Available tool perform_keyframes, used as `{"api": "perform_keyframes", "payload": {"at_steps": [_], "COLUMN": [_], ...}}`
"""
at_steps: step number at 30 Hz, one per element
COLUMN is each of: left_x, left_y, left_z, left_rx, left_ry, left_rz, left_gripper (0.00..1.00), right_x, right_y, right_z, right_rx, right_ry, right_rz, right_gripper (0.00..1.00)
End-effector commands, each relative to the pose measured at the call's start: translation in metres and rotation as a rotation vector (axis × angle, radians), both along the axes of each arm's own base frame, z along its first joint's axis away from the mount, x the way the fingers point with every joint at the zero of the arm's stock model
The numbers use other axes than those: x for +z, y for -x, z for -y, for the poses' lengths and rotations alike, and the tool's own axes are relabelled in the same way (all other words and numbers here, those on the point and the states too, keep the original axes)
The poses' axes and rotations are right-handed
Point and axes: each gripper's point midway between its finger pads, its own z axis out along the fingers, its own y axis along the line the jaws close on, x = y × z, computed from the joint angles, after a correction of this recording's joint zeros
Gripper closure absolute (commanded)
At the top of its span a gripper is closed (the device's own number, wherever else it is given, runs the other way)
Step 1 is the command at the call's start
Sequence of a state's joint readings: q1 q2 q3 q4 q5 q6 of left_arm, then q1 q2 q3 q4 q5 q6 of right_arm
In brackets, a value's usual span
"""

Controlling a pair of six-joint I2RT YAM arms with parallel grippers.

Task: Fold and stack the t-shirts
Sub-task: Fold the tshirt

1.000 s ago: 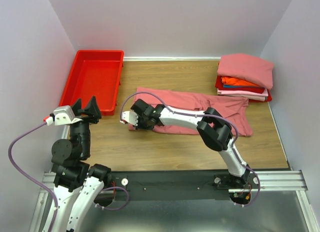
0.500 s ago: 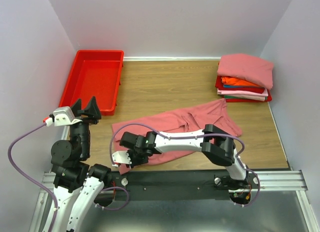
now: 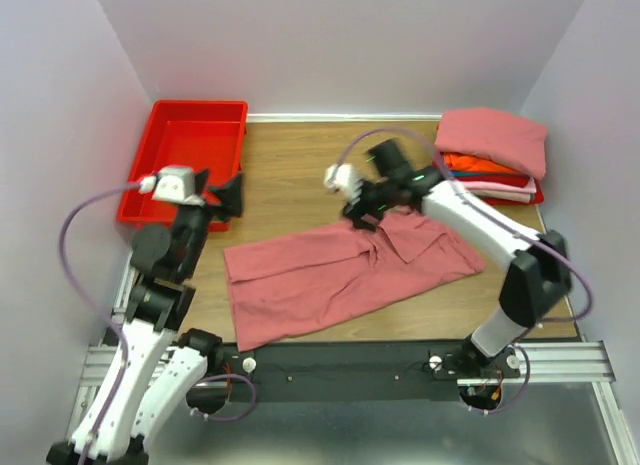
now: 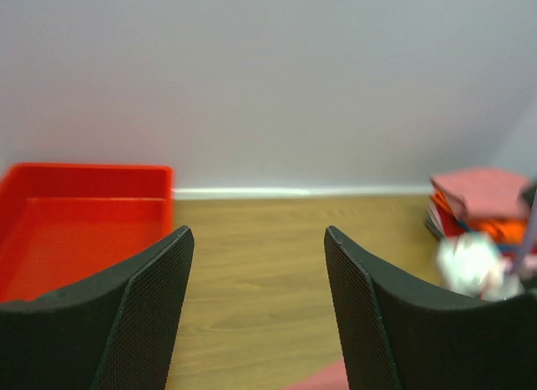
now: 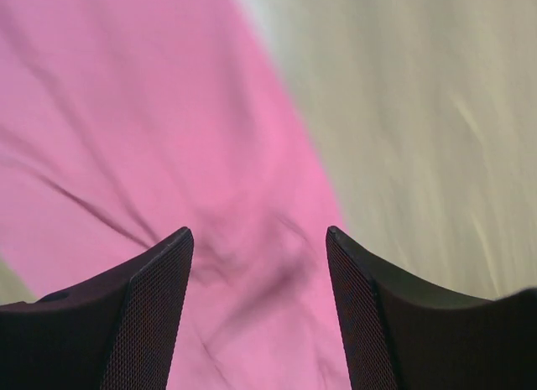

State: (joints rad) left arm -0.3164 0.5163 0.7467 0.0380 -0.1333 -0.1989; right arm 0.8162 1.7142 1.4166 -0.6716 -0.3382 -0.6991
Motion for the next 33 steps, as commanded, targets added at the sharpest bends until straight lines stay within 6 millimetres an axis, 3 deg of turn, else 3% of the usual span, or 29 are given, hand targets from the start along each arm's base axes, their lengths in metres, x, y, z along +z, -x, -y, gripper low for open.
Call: {"api": "perform_keyframes", "payload": {"at_steps": [1,2,3,4,5,6,7,8,9,10,11,12,13,14,15,16,21,23,24,26,27,29,33], "left_x": [-0.014,-0.024,-0.059,-0.052,-0.064,-0.097,-0.091,-0.100,-0.139,-0.129,-0.147,-0.186,-0.180,-0.193,-0.224,-0.219,-0.275,-0.288,-0.305,-0.302,-0.316,-0.317,-0.342], "left_y": [-0.019,-0.022,-0.042,-0.047,-0.039,-0.052,-0.054,-0.055,-0.057,-0.067,-0.068,-0.069,-0.077,-0.077,-0.080,-0.081,-0.114,-0.122,-0.126,-0.136,-0.137,-0.138,-0.136], "left_z": [0.092,0.111,0.134,0.150,0.182,0.204,0.224,0.242,0.270,0.286,0.296,0.315,0.329,0.338,0.349,0.367,0.409,0.413,0.415,0.422,0.423,0.427,0.426], "left_rx": [-0.460,-0.556,-0.644,-0.708,-0.801,-0.839,-0.874,-0.914,-0.987,-1.005,-1.042,-1.097,-1.112,-1.140,-1.170,-1.193,-1.170,-1.152,-1.139,-1.116,-1.115,-1.125,-1.126], "left_ry": [-0.086,-0.106,-0.122,-0.142,-0.213,-0.263,-0.310,-0.354,-0.431,-0.459,-0.517,-0.563,-0.579,-0.599,-0.640,-0.654,-0.735,-0.733,-0.734,-0.721,-0.722,-0.713,-0.714], "left_rz": [-0.061,-0.094,-0.212,-0.208,-0.230,-0.318,-0.330,-0.351,-0.417,-0.389,-0.419,-0.488,-0.461,-0.489,-0.521,-0.482,-0.564,-0.601,-0.630,-0.621,-0.643,-0.647,-0.701], "left_gripper": [0.18,0.16,0.16,0.16,0.16,0.16,0.16,0.16,0.18,0.20,0.20,0.21,0.21,0.21,0.21,0.21,0.23,0.24,0.24,0.24,0.24,0.25,0.30], "right_x": [0.033,0.043,0.039,0.044,0.057,0.047,0.049,0.048,0.054,0.044,0.044,0.045,0.045,0.045,0.046,0.047,0.043,0.042,0.042,0.042,0.043,0.044,0.043], "right_y": [-0.050,-0.059,-0.061,-0.066,-0.074,-0.070,-0.068,-0.064,-0.067,-0.062,-0.062,-0.064,-0.064,-0.063,-0.063,-0.063,-0.061,-0.060,-0.060,-0.059,-0.060,-0.059,-0.059], "right_z": [0.122,0.141,0.164,0.178,0.218,0.232,0.244,0.255,0.277,0.285,0.304,0.315,0.323,0.337,0.341,0.343,0.347,0.349,0.349,0.349,0.349,0.350,0.349], "right_rx": [-0.317,-0.376,-0.450,-0.500,-0.640,-0.687,-0.716,-0.760,-0.824,-0.871,-0.948,-0.986,-1.012,-1.065,-1.077,-1.080,-1.096,-1.100,-1.099,-1.097,-1.097,-1.098,-1.095], "right_ry": [-0.120,-0.157,-0.176,-0.239,-0.300,-0.327,-0.373,-0.395,-0.424,-0.435,-0.462,-0.480,-0.499,-0.516,-0.524,-0.534,-0.544,-0.547,-0.549,-0.554,-0.557,-0.560,-0.564], "right_rz": [-0.067,-0.061,-0.087,-0.089,-0.069,-0.082,-0.087,-0.094,-0.047,-0.070,-0.070,-0.061,-0.067,-0.068,-0.070,-0.068,-0.065,-0.068,-0.067,-0.071,-0.069,-0.066,-0.072], "right_gripper": [0.28,0.28,0.28,0.28,0.28,0.27,0.23,0.20,0.20,0.19,0.19,0.19,0.19,0.19,0.20,0.19,0.19,0.19,0.20,0.19,0.19,0.20,0.19]}}
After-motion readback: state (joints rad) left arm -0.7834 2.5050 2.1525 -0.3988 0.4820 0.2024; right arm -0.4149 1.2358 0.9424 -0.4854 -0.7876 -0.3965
